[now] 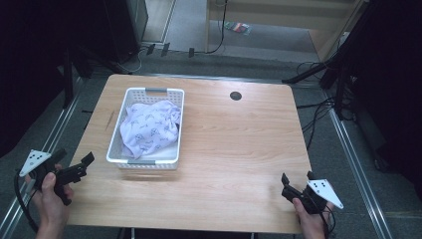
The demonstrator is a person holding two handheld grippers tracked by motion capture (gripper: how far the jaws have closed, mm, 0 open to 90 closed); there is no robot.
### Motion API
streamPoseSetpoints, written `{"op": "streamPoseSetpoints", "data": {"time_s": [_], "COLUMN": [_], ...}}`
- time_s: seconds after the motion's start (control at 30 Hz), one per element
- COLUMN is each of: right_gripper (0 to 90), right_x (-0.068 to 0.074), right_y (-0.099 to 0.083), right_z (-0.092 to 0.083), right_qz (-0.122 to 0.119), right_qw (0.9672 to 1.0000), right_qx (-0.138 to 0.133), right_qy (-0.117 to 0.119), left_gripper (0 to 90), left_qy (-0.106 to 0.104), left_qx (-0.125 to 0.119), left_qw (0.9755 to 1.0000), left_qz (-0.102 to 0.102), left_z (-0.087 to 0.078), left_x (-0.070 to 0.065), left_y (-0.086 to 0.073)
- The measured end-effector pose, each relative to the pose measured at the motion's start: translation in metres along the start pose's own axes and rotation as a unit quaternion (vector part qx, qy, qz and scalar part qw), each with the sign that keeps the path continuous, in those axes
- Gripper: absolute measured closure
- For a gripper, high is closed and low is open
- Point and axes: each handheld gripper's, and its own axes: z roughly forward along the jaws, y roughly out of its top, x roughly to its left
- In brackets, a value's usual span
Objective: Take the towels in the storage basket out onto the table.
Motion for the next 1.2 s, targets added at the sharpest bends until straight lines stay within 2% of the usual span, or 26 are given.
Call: {"op": "streamPoseSetpoints", "data": {"time_s": [0.07, 0.1, 0.13, 0.17, 0.2, 0.23, 0.33, 0.37, 0.43, 0.5, 0.53, 0.57, 0.6, 0.63, 0.67, 0.77, 0.8, 0.83, 0.93, 0.97, 1.0, 1.03, 1.1, 1.13, 1.17, 1.2], "right_gripper": [11.9, 11.9, 12.1, 12.3, 12.3, 12.3, 12.7, 12.9, 13.2, 13.3, 13.3, 13.3, 13.3, 13.3, 13.3, 13.3, 13.3, 13.3, 13.2, 13.2, 13.2, 13.2, 13.1, 13.1, 13.1, 13.1], "right_x": [0.002, 0.002, 0.004, 0.005, 0.006, 0.006, 0.007, 0.007, 0.007, 0.007, 0.007, 0.007, 0.007, 0.007, 0.007, 0.006, 0.006, 0.006, 0.006, 0.006, 0.006, 0.007, 0.006, 0.006, 0.006, 0.006], "right_y": [-0.001, -0.001, -0.001, -0.001, -0.002, -0.002, -0.002, -0.002, -0.002, -0.002, -0.002, -0.002, -0.002, -0.002, -0.002, -0.002, -0.002, -0.002, -0.002, -0.002, -0.002, -0.002, -0.002, -0.002, -0.002, -0.002], "right_z": [0.0, 0.0, 0.001, 0.001, 0.001, 0.001, 0.001, 0.001, 0.004, 0.004, 0.004, 0.004, 0.004, 0.003, 0.003, 0.004, 0.004, 0.004, 0.004, 0.004, 0.004, 0.003, 0.004, 0.004, 0.004, 0.004], "right_qz": [-0.007, -0.007, -0.014, -0.016, -0.019, -0.019, -0.025, -0.024, -0.028, -0.03, -0.03, -0.031, -0.031, -0.03, -0.03, -0.029, -0.029, -0.029, -0.03, -0.03, -0.029, -0.028, -0.026, -0.026, -0.026, -0.026], "right_qw": [1.0, 1.0, 0.9999, 0.9999, 0.9998, 0.9998, 0.9996, 0.9996, 0.9992, 0.999, 0.999, 0.999, 0.999, 0.999, 0.999, 0.999, 0.9989, 0.9989, 0.999, 0.999, 0.999, 0.9991, 0.9991, 0.9991, 0.9992, 0.9992], "right_qx": [-0.002, -0.002, -0.003, -0.003, -0.005, -0.005, -0.003, -0.001, 0.012, 0.016, 0.016, 0.015, 0.015, 0.013, 0.013, 0.015, 0.015, 0.015, 0.014, 0.014, 0.014, 0.013, 0.014, 0.014, 0.013, 0.014], "right_qy": [-0.004, -0.004, -0.001, 0.001, 0.003, 0.003, 0.008, 0.012, 0.025, 0.03, 0.03, 0.03, 0.03, 0.031, 0.031, 0.031, 0.032, 0.032, 0.031, 0.031, 0.03, 0.028, 0.029, 0.029, 0.028, 0.025], "left_gripper": [0.0, 0.0, 0.0, 0.0, 0.0, 0.0, 0.0, 0.0, 0.0, 0.0, 0.0, 0.0, 0.0, 0.0, 0.0, 0.0, 0.0, 0.0, 0.0, 0.0, 0.0, 0.0, 0.0, 0.0, 0.0, 0.0], "left_qy": [-0.006, -0.006, 0.0, 0.017, 0.021, 0.021, 0.02, 0.012, -0.001, -0.007, -0.01, -0.018, -0.018, -0.029, -0.029, -0.035, -0.042, -0.042, -0.045, -0.045, -0.047, -0.052, -0.05, -0.05, -0.051, -0.06], "left_qx": [0.005, 0.005, 0.017, 0.032, 0.037, 0.037, 0.059, 0.061, 0.085, 0.09, 0.098, 0.117, 0.117, 0.14, 0.14, 0.169, 0.188, 0.188, 0.214, 0.219, 0.228, 0.241, 0.258, 0.258, 0.263, 0.276], "left_qw": [0.9999, 0.9999, 0.9995, 0.9983, 0.9977, 0.9977, 0.9963, 0.9962, 0.9936, 0.9929, 0.9917, 0.9886, 0.9886, 0.9844, 0.9844, 0.9765, 0.971, 0.971, 0.9637, 0.9623, 0.9595, 0.9555, 0.9502, 0.9502, 0.9484, 0.9442], "left_qz": [0.012, 0.012, 0.028, 0.045, 0.052, 0.052, 0.06, 0.062, 0.075, 0.077, 0.083, 0.093, 0.093, 0.103, 0.103, 0.129, 0.141, 0.141, 0.153, 0.154, 0.159, 0.162, 0.168, 0.168, 0.169, 0.17], "left_z": [-0.003, -0.003, -0.002, 0.0, 0.001, 0.001, 0.007, 0.009, 0.018, 0.021, 0.024, 0.03, 0.03, 0.041, 0.041, 0.057, 0.069, 0.069, 0.087, 0.091, 0.096, 0.105, 0.115, 0.115, 0.119, 0.127], "left_x": [-0.009, -0.009, -0.017, -0.023, -0.028, -0.028, -0.04, -0.044, -0.056, -0.059, -0.062, -0.068, -0.068, -0.077, -0.077, -0.088, -0.094, -0.094, -0.102, -0.104, -0.105, -0.108, -0.11, -0.11, -0.111, -0.111], "left_y": [0.013, 0.013, 0.02, 0.025, 0.029, 0.029, 0.042, 0.046, 0.058, 0.061, 0.064, 0.072, 0.072, 0.08, 0.08, 0.09, 0.095, 0.095, 0.1, 0.1, 0.101, 0.102, 0.103, 0.103, 0.103, 0.104]}}
